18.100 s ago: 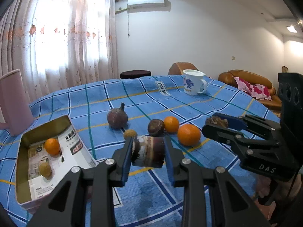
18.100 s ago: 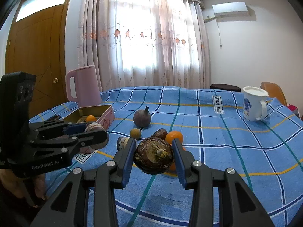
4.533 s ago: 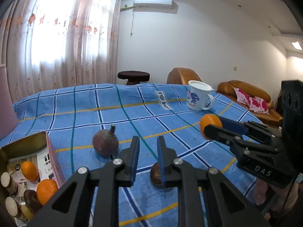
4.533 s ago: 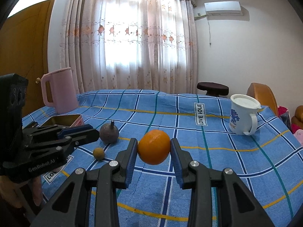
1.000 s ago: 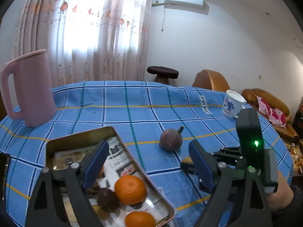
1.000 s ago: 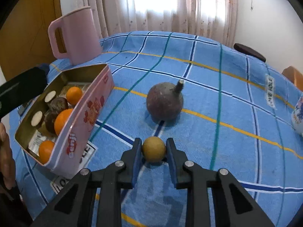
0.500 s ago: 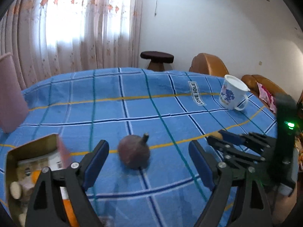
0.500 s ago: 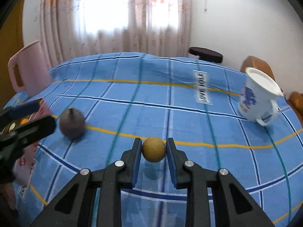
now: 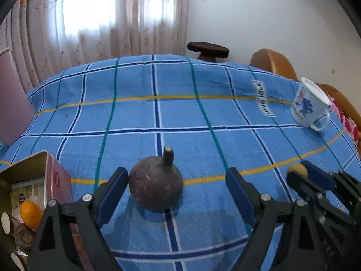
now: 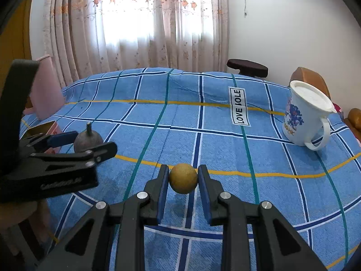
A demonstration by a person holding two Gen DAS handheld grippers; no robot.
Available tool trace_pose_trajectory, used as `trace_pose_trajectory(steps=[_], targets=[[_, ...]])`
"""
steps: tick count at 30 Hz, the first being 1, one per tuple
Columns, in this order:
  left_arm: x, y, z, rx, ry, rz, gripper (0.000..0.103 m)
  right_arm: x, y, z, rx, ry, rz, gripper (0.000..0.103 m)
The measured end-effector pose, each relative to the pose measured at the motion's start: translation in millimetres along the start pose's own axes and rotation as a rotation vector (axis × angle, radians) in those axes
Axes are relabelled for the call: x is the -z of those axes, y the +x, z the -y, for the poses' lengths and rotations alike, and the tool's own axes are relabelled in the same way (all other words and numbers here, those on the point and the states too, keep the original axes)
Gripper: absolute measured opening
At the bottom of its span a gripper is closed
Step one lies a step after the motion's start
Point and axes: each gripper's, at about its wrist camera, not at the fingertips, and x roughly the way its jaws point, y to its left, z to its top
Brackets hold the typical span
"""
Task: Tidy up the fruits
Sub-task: 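Grasp the yellow-green fruit with the right tool while the left tool grasps the purple fig-shaped fruit, then carry the yellow-green fruit in the right tool while the left tool carries the purple fruit over the tin box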
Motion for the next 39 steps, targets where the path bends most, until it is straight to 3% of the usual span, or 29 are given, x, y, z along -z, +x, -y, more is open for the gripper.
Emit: trace_pose_trajectory(steps=[4,10,17,39], targets=[[1.2,26.1,-7.5,0.014,-0.056,-0.091,0.079,-0.8,1.2,-0.5,-0.004,-0.005,-0.003,0.028],[5.2,15.0,-11.1,0.083,-0.069,-0.047,0.051,0.5,-2.7,1.1,-0.016,0.002,0.018,0.028],[13.8,1.1,-3.0,0.148,-0.025,-0.026,0.051,1.4,-14.7,3.3,-0.034,0.019,0.074,0.028],[31.7,-54.8,7.2,0.108,0.075,0.194,0.051,6.7,-44.3,-4.5,-0.033,-0.025,0.230,0.028]])
